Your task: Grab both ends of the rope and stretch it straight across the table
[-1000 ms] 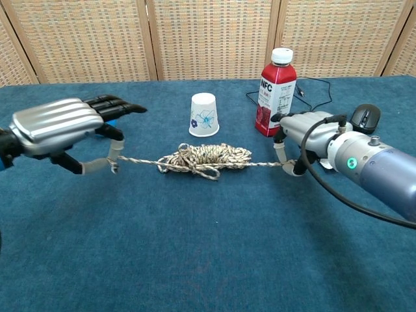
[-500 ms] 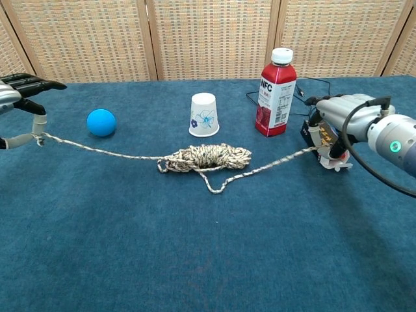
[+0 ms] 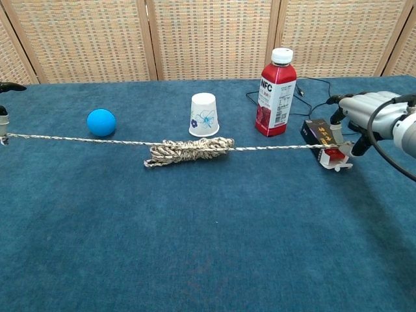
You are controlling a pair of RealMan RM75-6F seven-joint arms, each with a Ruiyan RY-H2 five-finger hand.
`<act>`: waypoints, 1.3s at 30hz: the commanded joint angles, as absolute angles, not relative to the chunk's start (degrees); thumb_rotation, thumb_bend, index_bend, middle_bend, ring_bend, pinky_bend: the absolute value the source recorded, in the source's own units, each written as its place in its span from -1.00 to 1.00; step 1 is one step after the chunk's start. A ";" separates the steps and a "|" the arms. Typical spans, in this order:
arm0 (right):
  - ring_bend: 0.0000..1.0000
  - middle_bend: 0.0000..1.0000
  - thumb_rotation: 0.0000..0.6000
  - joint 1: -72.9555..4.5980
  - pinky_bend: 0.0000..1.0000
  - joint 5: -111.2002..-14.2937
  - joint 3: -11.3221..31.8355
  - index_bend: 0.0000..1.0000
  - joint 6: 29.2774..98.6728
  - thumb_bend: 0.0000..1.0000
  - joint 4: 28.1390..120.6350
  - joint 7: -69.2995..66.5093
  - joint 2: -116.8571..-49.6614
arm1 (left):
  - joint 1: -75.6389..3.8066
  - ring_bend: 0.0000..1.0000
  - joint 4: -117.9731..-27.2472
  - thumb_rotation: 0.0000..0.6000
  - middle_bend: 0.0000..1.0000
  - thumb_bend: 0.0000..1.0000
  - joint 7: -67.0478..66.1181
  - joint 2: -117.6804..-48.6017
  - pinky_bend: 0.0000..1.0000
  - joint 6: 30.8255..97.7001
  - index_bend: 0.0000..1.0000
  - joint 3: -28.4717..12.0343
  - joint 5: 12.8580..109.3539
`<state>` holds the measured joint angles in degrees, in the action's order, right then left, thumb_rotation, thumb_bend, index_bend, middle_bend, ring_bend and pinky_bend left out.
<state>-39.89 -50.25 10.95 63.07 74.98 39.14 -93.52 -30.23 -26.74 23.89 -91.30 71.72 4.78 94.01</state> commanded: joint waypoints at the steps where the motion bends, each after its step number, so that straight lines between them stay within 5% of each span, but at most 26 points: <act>1: -1.00 -0.94 1.00 -39.77 -1.00 -50.19 10.86 0.41 63.01 0.05 74.98 39.24 -93.50 | -29.86 -1.00 -25.06 1.00 -1.00 -0.02 25.20 -92.31 -1.00 71.71 0.69 4.84 93.87; 6: -1.00 -0.93 1.00 -39.58 -1.00 -50.08 10.87 0.36 63.00 0.02 74.82 39.26 -93.64 | -29.62 -1.00 -24.01 1.00 -1.00 -0.06 26.18 -92.87 -1.00 72.31 0.61 4.95 94.03; 8: -1.00 -0.94 1.00 -39.44 -1.00 -49.88 10.90 0.00 62.97 -0.26 74.95 39.22 -93.64 | -29.49 -1.00 -23.85 1.00 -1.00 -0.43 26.54 -92.96 -1.00 72.51 0.01 5.02 94.09; 10: -1.00 -0.98 1.00 -39.22 -1.00 -49.53 10.82 -0.58 62.72 -0.74 75.43 39.18 -93.40 | -29.36 -1.00 -23.50 1.00 -1.00 -0.92 26.29 -92.92 -1.00 72.71 -0.85 5.25 94.32; 11: -1.00 -1.00 1.00 -39.08 -1.00 -49.10 10.77 -0.83 62.42 -0.92 75.93 39.27 -93.10 | -29.25 -1.00 -23.39 1.00 -1.00 -0.98 26.17 -92.82 -1.00 72.77 -0.97 5.36 94.40; 13: -1.00 -1.00 1.00 -38.76 -1.00 -48.49 10.99 -0.99 62.06 -1.00 77.81 38.87 -92.09 | -28.87 -1.00 -24.10 1.00 -1.00 -1.00 27.05 -92.42 -1.00 72.97 -1.00 5.02 93.93; 26: -1.00 -1.00 1.00 -30.05 -1.00 -66.50 7.10 -1.00 71.74 -1.00 86.46 20.41 -81.50 | -22.04 -1.00 -38.70 1.00 -1.00 -1.00 27.73 -81.82 -1.00 79.41 -1.00 0.63 87.63; 33: -1.00 -1.00 1.00 -22.94 -1.00 -83.60 -0.24 -1.00 82.97 -1.00 78.90 7.83 -76.62 | -12.60 -1.00 -58.79 1.00 -1.00 -1.00 20.67 -73.35 -1.00 85.21 -1.00 0.16 82.64; 39: -1.00 -1.00 1.00 -17.55 -1.00 -88.41 -2.34 -1.00 91.65 -1.00 72.92 5.10 -76.22 | -6.99 -1.00 -66.61 1.00 -1.00 -1.00 15.99 -69.73 -1.00 88.36 -1.00 2.23 81.77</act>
<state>-20.54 -85.85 -0.55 88.07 75.64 6.91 -77.24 -9.69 -63.47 18.88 -72.14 86.21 1.29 82.96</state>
